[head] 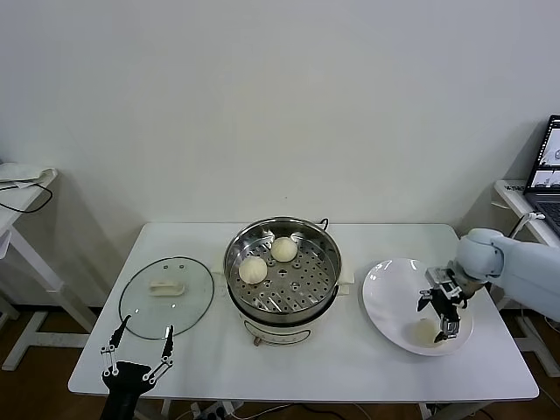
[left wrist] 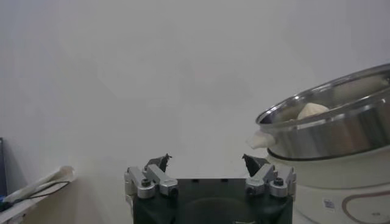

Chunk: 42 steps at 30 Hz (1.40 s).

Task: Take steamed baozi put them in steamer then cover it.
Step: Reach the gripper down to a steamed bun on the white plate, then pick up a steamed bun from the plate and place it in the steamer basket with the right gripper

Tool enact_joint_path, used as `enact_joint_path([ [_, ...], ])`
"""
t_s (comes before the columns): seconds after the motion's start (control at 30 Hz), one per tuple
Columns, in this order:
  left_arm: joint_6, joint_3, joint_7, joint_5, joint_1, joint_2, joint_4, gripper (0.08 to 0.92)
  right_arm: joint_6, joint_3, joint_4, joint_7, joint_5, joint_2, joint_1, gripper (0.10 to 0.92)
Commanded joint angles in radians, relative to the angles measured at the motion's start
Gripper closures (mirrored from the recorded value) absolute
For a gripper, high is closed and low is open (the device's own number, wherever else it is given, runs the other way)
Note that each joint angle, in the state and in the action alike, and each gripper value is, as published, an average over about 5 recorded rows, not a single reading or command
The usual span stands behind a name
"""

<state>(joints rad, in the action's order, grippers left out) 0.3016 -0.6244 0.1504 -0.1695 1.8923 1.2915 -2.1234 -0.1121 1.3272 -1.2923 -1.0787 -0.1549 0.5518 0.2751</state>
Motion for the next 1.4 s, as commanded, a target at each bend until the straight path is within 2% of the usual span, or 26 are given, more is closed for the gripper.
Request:
enact_joint_path([
  [0.03,0.001,-0.002,0.000,0.000,0.000,0.000,0.000,0.177,0.000,-0.035,0.008,0.024,0.022,-0.011,-0.064,0.206],
  [0.43,0.002,-0.006,0.001,0.002,-0.002,0.000,0.000,0.177,0.002,-0.042,0.006,0.035,0.015,-0.010,-0.050,0.300],
  [0.7,0.002,-0.004,0.001,0.005,-0.009,-0.005,-0.003,0.177,0.051,0.019,-0.023,-0.002,-0.038,-0.008,0.125,0.326],
  [0.87,0.002,-0.005,0.001,0.008,-0.011,-0.011,-0.007,0.177,0.163,0.117,-0.069,-0.047,-0.059,0.041,0.397,0.330],
  [1.1,0.004,-0.003,0.001,0.012,-0.015,-0.012,-0.012,0.177,0.382,0.186,-0.112,-0.068,-0.042,0.208,0.690,0.331],
  [1.4,0.007,-0.003,0.003,0.012,-0.018,-0.010,-0.019,0.177,0.530,0.149,-0.245,-0.039,0.002,0.395,0.763,0.338],
])
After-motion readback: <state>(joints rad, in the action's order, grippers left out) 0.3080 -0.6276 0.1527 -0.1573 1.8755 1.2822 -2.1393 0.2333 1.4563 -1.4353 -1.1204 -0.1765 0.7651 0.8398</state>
